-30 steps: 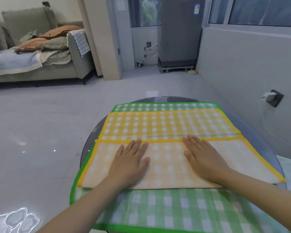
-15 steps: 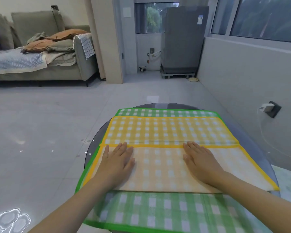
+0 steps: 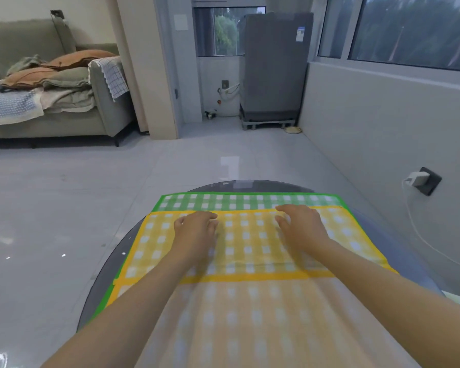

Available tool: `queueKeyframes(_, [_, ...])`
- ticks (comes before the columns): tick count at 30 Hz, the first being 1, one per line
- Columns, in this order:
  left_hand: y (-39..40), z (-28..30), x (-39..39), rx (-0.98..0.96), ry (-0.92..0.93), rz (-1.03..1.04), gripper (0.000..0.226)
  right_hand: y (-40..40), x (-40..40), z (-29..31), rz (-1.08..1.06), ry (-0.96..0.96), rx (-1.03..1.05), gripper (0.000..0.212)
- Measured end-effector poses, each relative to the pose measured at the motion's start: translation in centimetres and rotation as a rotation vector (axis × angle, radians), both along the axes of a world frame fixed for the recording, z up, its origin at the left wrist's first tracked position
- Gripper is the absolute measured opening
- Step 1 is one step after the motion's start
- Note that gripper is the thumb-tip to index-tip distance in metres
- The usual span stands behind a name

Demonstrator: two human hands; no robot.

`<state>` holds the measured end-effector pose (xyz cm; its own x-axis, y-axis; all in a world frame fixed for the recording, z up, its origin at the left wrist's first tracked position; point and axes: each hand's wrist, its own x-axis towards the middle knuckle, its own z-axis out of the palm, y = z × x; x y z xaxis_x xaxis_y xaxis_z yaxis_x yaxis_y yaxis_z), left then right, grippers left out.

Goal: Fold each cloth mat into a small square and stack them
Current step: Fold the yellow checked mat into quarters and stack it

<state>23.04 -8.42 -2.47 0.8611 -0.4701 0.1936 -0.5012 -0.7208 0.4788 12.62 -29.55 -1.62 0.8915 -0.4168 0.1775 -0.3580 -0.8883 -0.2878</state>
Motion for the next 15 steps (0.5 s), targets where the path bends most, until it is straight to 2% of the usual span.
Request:
queueKeyframes(5, [-2.1,-1.4,4.9,0.004,-0.037,0.057,0.027,-2.5,3.8,-1.3,-0.037,-0.096,0.061,0.027])
queueKeyframes(13, [-2.7,-1.7,6.4,-0.068,-0.043,0.035,0.002,-3.5,4.7,-1.8,-0.091,-0.031,0.114,0.011])
queueKeyframes(15, [-2.8,-1.5,5.8,-0.083,-0.03,0.015,0.004,-3.3,4.0,-1.4,-0.087,-0.001,0.122,0.006])
